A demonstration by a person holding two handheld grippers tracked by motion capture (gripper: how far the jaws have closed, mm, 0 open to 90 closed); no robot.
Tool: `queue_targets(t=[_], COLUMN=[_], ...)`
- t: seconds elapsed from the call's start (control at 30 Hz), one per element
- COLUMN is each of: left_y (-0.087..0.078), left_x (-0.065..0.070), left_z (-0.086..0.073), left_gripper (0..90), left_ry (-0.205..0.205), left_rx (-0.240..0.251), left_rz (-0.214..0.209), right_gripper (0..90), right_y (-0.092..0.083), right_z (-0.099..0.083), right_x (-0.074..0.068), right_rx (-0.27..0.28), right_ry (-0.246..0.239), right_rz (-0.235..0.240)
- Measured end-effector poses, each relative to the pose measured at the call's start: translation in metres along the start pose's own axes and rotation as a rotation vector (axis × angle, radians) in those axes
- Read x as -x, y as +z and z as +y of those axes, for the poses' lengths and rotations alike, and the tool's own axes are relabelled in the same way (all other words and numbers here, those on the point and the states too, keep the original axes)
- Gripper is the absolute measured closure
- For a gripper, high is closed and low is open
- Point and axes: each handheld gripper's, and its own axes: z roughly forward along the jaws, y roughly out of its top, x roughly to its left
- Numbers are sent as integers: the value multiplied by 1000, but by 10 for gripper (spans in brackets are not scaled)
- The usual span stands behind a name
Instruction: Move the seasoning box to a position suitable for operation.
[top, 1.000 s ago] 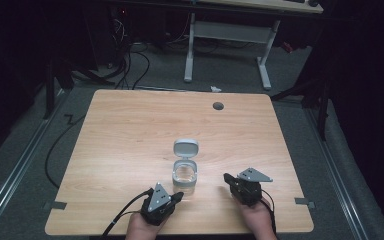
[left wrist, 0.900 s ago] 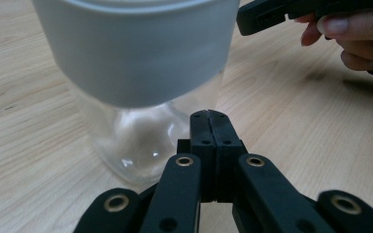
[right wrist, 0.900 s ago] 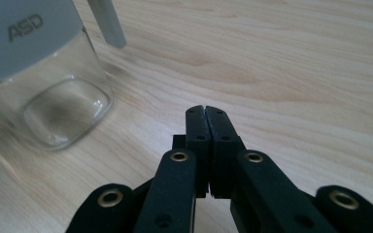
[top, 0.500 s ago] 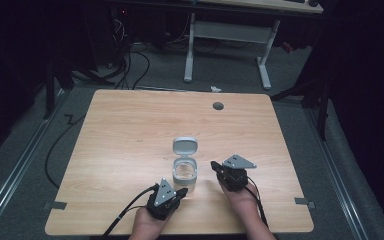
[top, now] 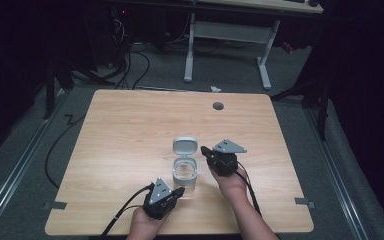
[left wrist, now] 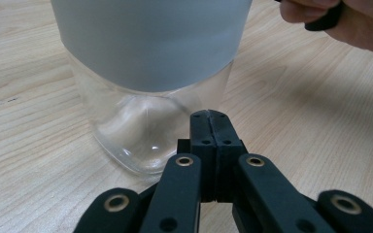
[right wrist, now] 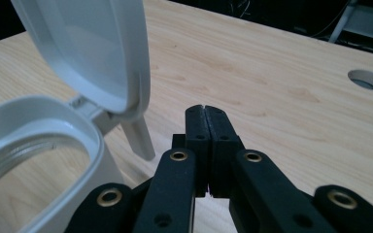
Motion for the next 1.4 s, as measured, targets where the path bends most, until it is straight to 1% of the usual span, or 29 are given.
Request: queue_targets(t=[0.2, 0.33, 0.6, 0.73, 0.8, 1.1, 1.3, 1.4], left_y=[0, 1, 1, 1, 1, 1, 1, 1], left_x=[1, 0, 0, 0, 0, -1, -1, -1], left_z=[-1, -1, 0, 0, 0, 0, 0, 1], left_gripper=[900, 900, 900, 900, 900, 900, 900, 900], left_ry=[10, 3, -1, -4, -5, -13, -17, -20], left_rx=[-3, -6, -10, -11, -11, -11, -14, -15], left_rz=[0, 1, 0, 2, 1, 0, 0, -1], right_gripper=[895, 895, 895, 895, 895, 895, 895, 894], right_y=[4, 5, 2, -1, -2, -4, -8, -11], right_z=[13, 20, 29, 33, 34, 33, 32, 29], right_x=[-1, -1, -2, -3, -3, -6, -9, -11], right_rx=[32, 53, 78, 85, 90, 81, 92, 92], right_ry=[7, 9, 15, 6, 8, -8, -16, -11], right_rz=[13, 25, 27, 30, 33, 32, 38, 43])
